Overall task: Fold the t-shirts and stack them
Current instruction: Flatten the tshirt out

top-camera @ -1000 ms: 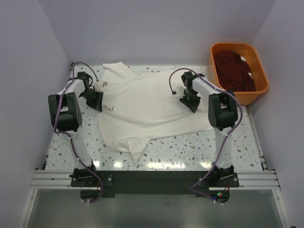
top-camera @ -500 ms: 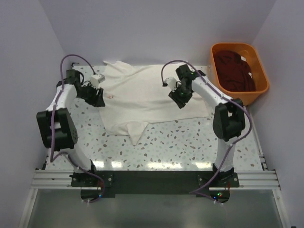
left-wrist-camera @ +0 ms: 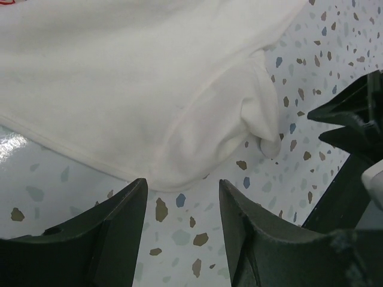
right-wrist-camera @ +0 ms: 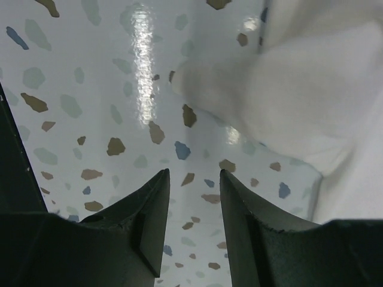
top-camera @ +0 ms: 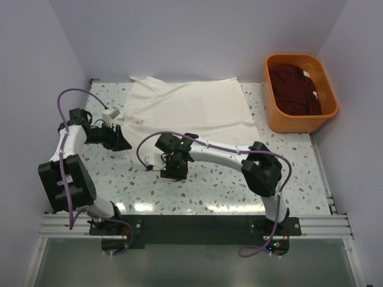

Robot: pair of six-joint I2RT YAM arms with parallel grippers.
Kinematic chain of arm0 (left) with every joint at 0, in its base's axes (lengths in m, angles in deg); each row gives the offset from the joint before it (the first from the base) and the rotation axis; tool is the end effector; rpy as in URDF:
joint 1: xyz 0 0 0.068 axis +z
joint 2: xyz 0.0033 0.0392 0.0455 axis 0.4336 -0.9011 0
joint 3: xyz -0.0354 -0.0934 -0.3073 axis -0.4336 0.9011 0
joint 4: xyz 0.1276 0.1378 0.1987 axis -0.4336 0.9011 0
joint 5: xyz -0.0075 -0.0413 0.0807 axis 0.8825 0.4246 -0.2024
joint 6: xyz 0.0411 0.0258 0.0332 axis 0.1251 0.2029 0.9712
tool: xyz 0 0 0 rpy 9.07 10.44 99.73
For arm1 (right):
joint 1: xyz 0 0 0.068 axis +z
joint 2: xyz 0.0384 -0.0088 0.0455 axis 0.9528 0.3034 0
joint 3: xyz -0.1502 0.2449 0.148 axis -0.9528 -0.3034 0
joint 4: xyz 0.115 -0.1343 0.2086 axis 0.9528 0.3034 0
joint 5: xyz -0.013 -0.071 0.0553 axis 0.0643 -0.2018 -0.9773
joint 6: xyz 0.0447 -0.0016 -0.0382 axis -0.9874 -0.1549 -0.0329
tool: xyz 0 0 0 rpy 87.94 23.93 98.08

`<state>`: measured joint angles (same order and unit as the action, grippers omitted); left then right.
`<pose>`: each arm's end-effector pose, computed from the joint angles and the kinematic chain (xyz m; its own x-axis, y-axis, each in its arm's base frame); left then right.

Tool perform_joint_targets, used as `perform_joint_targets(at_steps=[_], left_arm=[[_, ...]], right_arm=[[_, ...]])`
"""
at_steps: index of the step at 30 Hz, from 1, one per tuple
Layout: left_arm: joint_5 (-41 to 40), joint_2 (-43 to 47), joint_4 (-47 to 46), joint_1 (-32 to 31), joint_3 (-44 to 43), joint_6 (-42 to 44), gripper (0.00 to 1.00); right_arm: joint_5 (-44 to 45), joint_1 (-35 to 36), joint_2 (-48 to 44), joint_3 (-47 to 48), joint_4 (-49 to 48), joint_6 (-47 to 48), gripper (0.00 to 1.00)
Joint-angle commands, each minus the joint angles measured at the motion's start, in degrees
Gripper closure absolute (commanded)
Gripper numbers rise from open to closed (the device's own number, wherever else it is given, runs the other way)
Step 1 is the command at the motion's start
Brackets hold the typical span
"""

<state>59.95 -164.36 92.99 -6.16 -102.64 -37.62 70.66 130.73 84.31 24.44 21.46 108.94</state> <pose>0.2829 0.0644 0.2721 -0.7674 0.0961 -0.6339 0.5008 0.7072 -0.4991 0.2257 0.3815 0.2613 0.0256 -0.9193 -0.3926 -0.9992 -0.0117 -0.0379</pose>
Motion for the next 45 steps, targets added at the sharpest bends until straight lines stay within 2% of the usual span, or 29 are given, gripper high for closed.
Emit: perform_joint_targets(at_steps=[1, 10, 21, 22, 23, 24, 25, 26, 29, 33, 35, 40, 45], left_arm=[[0.8, 2.6, -0.8, 0.8, -0.8, -1.5, 0.44], [-0.4, 3.9, -2.2, 0.9, 1.7, -2.7, 0.44], [-2.0, 3.9, -2.4, 1.1, 1.1, -3.1, 0.44], [-2.3, 3.9, -2.4, 1.3, 1.1, -3.2, 0.44], [-2.5, 4.0, -2.4, 1.3, 1.1, -3.0, 0.45], [-2.7, 4.1, -2.3, 1.3, 1.1, -2.8, 0.45], [-2.8, 4.2, -2.2, 1.3, 1.0, -2.7, 0.45], [-2.9, 4.2, -1.9, 1.3, 1.0, -2.1, 0.45], [-2.5, 4.5, -0.6, 1.4, 0.6, 0.0, 0.47], [-1.0, 3.5, 2.0, 1.2, -0.4, 3.9, 0.49], [0.1, 3.0, 2.8, 1.2, -0.8, 6.0, 0.50], [0.7, 2.3, 2.9, -1.3, -0.7, 11.0, 0.53], [-2.7, 4.5, -1.9, -9.4, 1.9, 14.7, 0.54]], right_arm=[[1.9, 2.7, 3.8, 4.4, -1.8, -2.7, 0.57], [1.8, 5.3, 9.7, 7.7, -5.0, -5.6, 0.59], [1.7, 5.2, 13.9, 4.4, -8.1, -6.2, 0.60], [2.0, 5.2, 13.8, 3.7, -8.7, -6.1, 0.63], [2.3, 5.2, 13.6, 2.7, -9.4, -6.1, 0.70], [2.6, 4.6, 13.4, 2.6, -9.6, -6.3, 0.87], [2.6, 4.2, 12.7, 2.6, -9.6, -6.5, 0.98], [2.7, 3.7, 12.1, 3.1, -8.8, -6.5, 1.00], [-0.4, 0.0, 8.3, 6.1, -6.7, -7.8, 1.00], [-9.7, -10.8, 5.1, 10.7, -5.9, -11.5, 1.00], [-12.2, -13.9, 5.8, 13.0, -5.3, -12.4, 1.00], [-15.2, -20.0, 14.2, 17.8, -3.7, -13.8, 1.00], [-13.3, -22.8, 21.1, 21.5, -5.2, -16.8, 1.00]])
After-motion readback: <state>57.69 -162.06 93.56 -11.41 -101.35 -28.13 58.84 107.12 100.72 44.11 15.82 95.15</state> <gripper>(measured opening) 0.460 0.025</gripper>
